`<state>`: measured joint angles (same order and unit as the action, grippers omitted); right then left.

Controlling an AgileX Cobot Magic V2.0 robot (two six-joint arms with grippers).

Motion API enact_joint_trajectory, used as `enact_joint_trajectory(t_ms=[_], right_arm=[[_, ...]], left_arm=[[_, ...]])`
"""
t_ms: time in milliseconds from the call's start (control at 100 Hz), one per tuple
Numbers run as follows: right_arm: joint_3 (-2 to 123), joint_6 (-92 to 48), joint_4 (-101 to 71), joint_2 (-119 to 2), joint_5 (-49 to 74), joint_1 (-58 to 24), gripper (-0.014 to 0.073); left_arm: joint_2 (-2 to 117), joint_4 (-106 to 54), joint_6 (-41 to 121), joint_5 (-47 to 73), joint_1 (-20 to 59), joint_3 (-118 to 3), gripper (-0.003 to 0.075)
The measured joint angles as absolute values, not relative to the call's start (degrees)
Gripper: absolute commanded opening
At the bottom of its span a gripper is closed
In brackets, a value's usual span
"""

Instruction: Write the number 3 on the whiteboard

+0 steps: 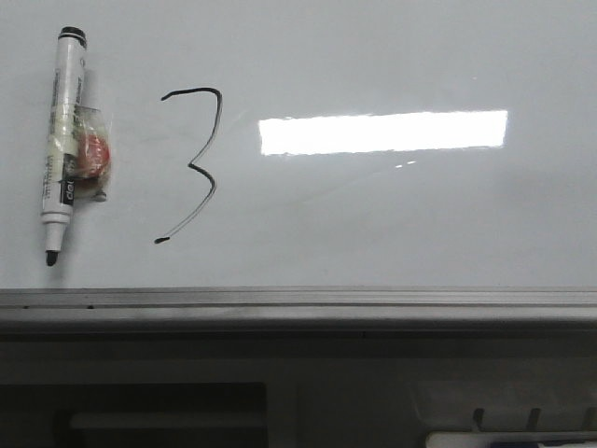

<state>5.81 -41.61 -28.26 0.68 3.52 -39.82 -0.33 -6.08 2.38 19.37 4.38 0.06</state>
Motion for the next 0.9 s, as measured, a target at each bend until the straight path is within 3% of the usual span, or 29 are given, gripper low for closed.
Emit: enact_joint_trajectory(t_ms=[320,510,720,900], right_arm=[[5.81,-40.41,-26.97,0.68,2.84,-39.82,-0.005],[5.81,-16.28,-5.33,0.68,1.98,-36.69,-0.005],[5.81,-7.92,0.65,0.68,3.22,-24.97,-0.005],[5.71,-7.53,1.02,0.68,3.45,-9.49,-0.005]], left_arm=[[-0.33,-6.08,2.38,19.37,4.38,0.0,-0.002],[-0.33,-6.08,2.38,19.39,4.38,0.06,-0.002],[-0.33,-6.08,2.38,19.39,4.38,0.0,-0.002],[-0.33,-6.08,2.38,19.39,4.38,0.06,-0.002]])
